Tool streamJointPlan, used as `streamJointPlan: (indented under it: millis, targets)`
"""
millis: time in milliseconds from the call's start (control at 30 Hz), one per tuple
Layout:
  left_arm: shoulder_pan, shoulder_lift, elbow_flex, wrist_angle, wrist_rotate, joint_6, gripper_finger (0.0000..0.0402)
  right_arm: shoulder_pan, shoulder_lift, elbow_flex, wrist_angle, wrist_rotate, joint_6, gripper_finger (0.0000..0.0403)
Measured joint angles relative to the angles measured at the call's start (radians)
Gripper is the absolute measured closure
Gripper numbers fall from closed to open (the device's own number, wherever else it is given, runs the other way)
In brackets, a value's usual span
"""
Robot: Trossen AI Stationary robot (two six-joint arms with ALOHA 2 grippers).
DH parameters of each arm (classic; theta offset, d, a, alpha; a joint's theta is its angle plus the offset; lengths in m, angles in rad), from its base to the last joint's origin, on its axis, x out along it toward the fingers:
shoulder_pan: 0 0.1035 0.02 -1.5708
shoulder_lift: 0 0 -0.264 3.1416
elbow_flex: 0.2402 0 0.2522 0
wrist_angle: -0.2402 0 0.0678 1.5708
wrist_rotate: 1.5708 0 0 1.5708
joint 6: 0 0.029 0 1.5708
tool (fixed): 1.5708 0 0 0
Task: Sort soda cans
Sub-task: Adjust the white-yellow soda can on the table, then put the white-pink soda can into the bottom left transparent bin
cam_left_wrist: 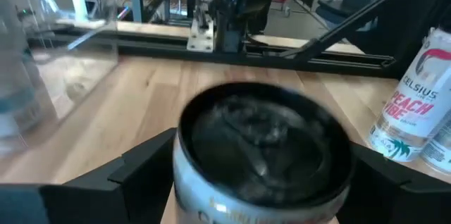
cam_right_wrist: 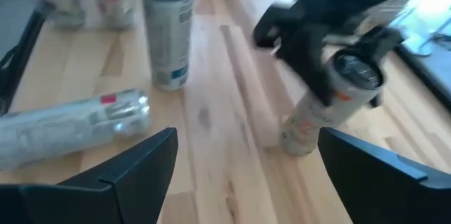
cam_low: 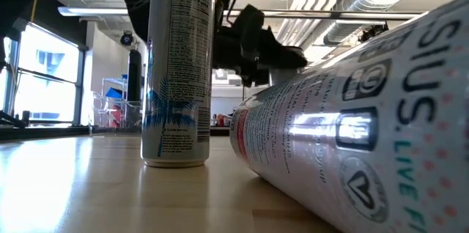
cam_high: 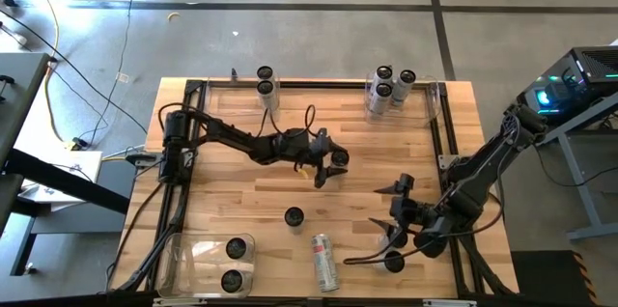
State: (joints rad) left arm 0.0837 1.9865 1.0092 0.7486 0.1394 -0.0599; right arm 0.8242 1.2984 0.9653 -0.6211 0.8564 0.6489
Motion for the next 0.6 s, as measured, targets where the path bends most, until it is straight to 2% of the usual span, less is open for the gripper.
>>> streamJointPlan:
  millis: [167,267,400,467,600]
  targets:
    - [-0.008,-0.064,0.000,-0.081,-0.018,0.040,0.0097,-0.005,0.000,0.000,0.001,-0.033,-0.003,0.0065]
    - [-0.020,-0.121,0.000,-0.133,-0.070,0.085,0.0097,-0.020,0.000,0.000,0.002,-0.064,-0.012,0.0065]
    - [-0.050,-0.223,0.000,-0.226,-0.153,0.163,0.0097,-0.072,0.000,0.000,0.038,-0.225,-0.118,0.0065]
    - [-0.085,-0.287,0.000,-0.284,-0.252,0.220,0.0099,-0.112,0.000,0.000,0.093,-0.312,-0.210,0.0065]
    - [-0.231,-0.408,0.000,-0.367,-0.569,0.450,0.0111,-0.203,0.003,0.000,0.261,-0.512,-0.423,0.0065]
